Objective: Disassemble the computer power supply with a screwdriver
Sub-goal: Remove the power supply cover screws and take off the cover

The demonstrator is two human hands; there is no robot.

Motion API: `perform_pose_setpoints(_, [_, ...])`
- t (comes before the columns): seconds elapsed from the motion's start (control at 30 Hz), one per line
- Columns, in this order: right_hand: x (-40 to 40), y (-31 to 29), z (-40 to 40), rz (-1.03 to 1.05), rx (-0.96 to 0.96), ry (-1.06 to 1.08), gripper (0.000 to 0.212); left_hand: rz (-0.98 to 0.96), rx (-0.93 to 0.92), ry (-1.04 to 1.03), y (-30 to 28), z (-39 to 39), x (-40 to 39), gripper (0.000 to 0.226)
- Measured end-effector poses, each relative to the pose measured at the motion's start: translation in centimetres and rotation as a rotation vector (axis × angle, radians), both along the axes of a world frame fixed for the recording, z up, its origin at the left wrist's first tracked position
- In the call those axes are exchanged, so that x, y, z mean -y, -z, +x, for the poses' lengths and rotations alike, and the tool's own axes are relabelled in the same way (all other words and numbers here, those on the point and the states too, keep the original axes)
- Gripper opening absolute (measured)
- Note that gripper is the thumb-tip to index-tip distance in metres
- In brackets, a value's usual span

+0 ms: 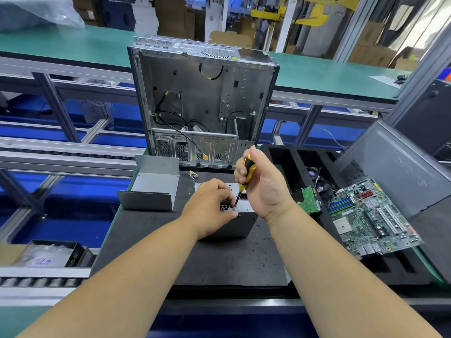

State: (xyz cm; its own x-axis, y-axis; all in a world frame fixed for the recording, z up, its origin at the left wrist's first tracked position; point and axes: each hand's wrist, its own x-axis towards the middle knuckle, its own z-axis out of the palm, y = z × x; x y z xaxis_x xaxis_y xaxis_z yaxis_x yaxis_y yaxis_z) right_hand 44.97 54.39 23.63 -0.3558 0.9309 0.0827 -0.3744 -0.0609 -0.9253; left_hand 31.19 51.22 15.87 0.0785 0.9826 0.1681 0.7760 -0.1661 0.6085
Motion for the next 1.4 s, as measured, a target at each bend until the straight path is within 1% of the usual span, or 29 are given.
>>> perform_pose_setpoints(0.17, [-0.3,0.0,0.6,-0.013,0.044,0.056,0.025,-0.004,-0.003,0.000,0.0,-0.1,0.0,0.017])
perform_pose_setpoints(0.33, [-0.5,-0.4,0.8,-0.026,0.094,0.072,0.035,-0.011,-0.005,-0.004,0.1,0.0,0.0,0.018])
perform_pose_setpoints(0.43, [-0.4,-0.5,0.5,-0.057,0.019,0.039,0.041,-0.008,-0.011,-0.001,0.1,0.0,0.0,0.019])
perform_pose_setpoints(0.5, [-0.3,-0.2,0.2,-0.043,-0.028,0.023,0.040,-0.005,-0.003,-0.002,0.0,0.0,0.0,0.021])
perform_pose_setpoints(0.6, [-0.2,0.3,-0.3,-0.020,-0.063,0.010,0.042,-0.002,0.000,-0.004,-0.1,0.0,0.1,0.025])
perform_pose_setpoints(0.7, [-0.4,0.4,-0.7,-0.008,-0.083,0.006,0.047,-0.006,-0.001,-0.001,-0.1,0.0,0.1,0.023])
perform_pose_setpoints(0.73, [-0.4,0.3,-0.7,-0.012,-0.083,-0.003,0.046,-0.007,-0.001,0.001,-0.2,0.0,0.1,0.023])
perform_pose_setpoints(0.83, [-0.5,0.4,-0.3,0.005,-0.043,-0.016,0.029,-0.006,-0.006,0.004,-0.3,0.0,0.1,0.022])
perform_pose_setpoints(0.9, [-0.6,0.5,0.0,0.023,0.000,-0.006,0.024,-0.009,-0.010,0.005,-0.3,0.0,0.1,0.021])
perform_pose_setpoints(1.1, [-0.9,-0.5,0.8,-0.017,0.095,0.073,0.026,-0.023,-0.014,-0.002,-0.4,0.0,0.1,0.018])
perform_pose_setpoints(1.23, [-0.6,-0.9,0.9,-0.020,0.139,0.068,0.034,-0.028,-0.021,-0.001,-0.4,0.0,0.1,0.019])
perform_pose_setpoints(1.3, [-0.5,-1.1,0.7,-0.021,0.133,0.077,0.030,-0.035,-0.015,-0.004,-0.4,0.0,0.1,0.020])
perform_pose_setpoints(1.4, [-0.5,-1.4,0.6,-0.038,0.115,0.097,0.020,-0.036,-0.016,-0.007,-0.3,0.0,0.1,0.019])
